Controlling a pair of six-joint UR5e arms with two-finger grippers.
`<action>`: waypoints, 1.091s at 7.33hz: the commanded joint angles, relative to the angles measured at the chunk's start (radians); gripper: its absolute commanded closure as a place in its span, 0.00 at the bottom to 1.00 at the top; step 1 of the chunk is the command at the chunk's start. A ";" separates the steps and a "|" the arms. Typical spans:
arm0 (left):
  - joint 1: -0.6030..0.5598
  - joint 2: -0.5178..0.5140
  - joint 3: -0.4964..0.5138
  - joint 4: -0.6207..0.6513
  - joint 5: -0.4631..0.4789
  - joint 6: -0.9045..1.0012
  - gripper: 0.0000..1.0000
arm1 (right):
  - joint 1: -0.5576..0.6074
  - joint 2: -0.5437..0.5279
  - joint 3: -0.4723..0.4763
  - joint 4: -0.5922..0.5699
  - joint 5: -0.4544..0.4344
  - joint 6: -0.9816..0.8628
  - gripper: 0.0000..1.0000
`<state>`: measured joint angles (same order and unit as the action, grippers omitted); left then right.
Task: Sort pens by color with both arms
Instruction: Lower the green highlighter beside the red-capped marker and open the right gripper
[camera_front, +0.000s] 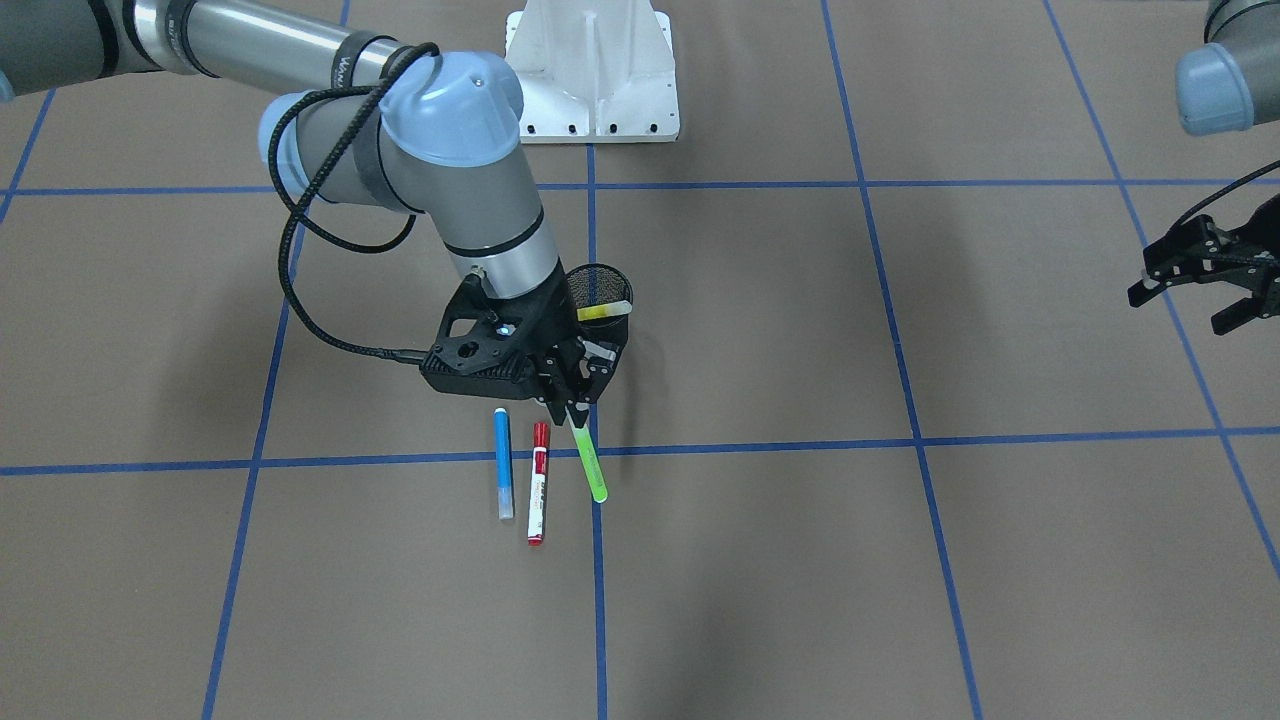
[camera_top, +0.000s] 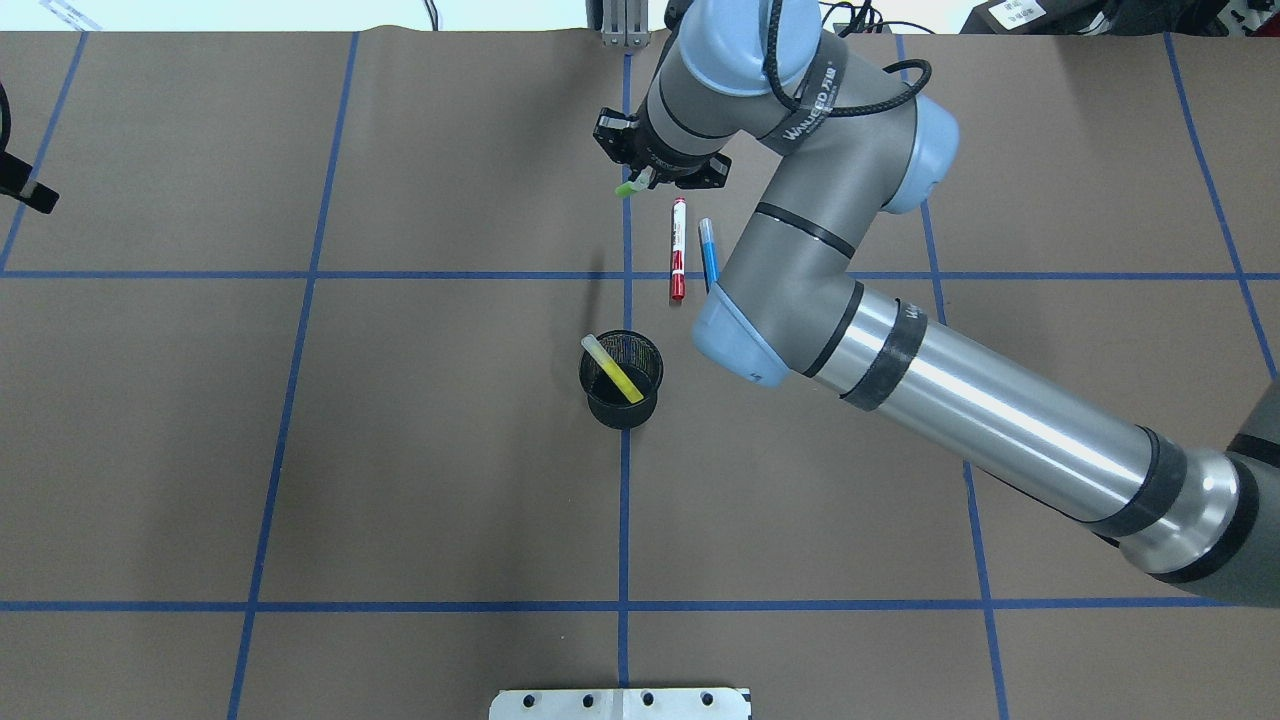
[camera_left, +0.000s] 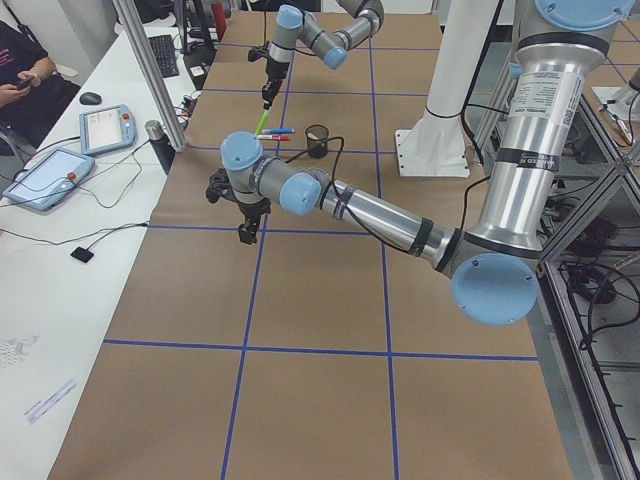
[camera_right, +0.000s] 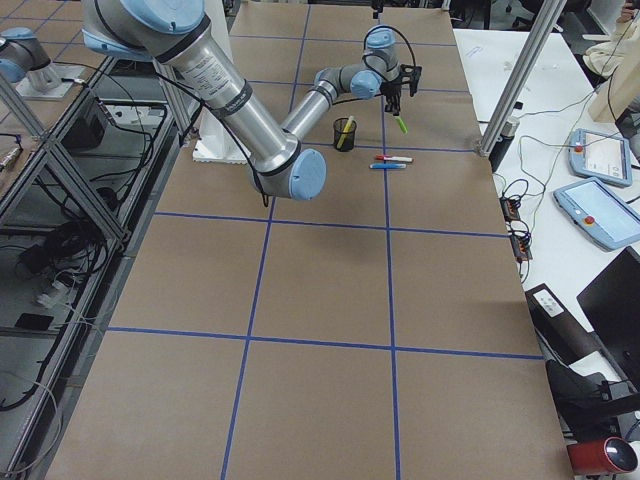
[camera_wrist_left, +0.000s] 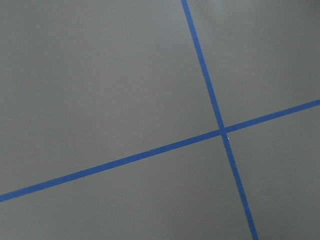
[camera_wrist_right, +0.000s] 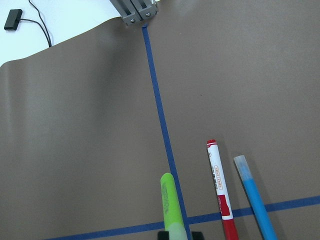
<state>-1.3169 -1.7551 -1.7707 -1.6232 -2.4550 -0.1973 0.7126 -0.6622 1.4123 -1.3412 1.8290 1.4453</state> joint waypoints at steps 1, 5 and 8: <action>-0.013 0.031 -0.015 0.008 -0.001 0.015 0.01 | -0.001 0.059 -0.111 0.002 -0.011 -0.009 0.97; -0.018 0.034 -0.021 0.008 -0.001 0.015 0.01 | -0.001 0.064 -0.193 -0.001 -0.053 -0.094 0.98; -0.018 0.032 -0.021 0.008 -0.001 0.015 0.01 | -0.001 0.062 -0.193 0.002 -0.053 -0.092 0.90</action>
<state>-1.3345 -1.7224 -1.7916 -1.6153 -2.4559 -0.1826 0.7107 -0.5997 1.2202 -1.3398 1.7766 1.3541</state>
